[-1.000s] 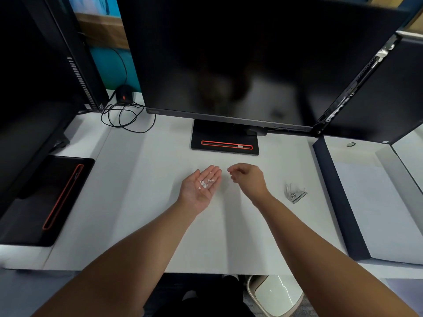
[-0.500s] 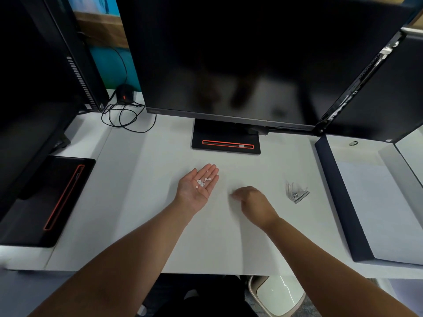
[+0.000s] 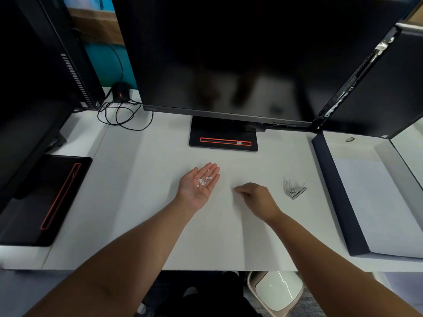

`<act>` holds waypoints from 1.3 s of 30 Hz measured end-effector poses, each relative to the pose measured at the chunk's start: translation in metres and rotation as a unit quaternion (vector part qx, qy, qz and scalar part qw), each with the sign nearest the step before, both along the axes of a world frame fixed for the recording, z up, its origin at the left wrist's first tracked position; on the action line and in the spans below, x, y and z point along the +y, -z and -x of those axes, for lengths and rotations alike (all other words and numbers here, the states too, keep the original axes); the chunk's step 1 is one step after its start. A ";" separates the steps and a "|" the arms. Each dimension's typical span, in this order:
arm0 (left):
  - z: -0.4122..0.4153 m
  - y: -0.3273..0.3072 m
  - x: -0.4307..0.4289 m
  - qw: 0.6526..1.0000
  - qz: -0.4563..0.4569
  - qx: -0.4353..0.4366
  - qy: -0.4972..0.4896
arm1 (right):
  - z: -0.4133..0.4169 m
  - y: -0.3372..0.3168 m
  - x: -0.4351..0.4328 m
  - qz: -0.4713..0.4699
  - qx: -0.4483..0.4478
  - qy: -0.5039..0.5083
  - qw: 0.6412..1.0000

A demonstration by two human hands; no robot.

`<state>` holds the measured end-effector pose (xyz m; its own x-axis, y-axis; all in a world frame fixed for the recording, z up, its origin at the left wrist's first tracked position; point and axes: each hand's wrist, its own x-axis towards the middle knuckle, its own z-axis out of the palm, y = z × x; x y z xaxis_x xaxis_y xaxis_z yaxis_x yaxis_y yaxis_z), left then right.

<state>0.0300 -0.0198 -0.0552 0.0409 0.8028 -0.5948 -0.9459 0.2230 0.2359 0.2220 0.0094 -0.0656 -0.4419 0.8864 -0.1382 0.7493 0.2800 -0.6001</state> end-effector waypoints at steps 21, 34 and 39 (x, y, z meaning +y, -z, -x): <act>-0.007 -0.002 0.000 1.000 0.001 0.005 0.010 | -0.012 0.004 0.025 0.037 0.024 0.022 0.999; -0.010 0.000 -0.001 1.000 0.009 0.007 0.010 | 0.013 0.019 -0.012 -0.067 0.032 0.038 0.996; -0.011 -0.001 -0.001 1.000 0.010 0.008 0.011 | 0.018 0.023 -0.014 -0.112 -0.014 0.031 0.993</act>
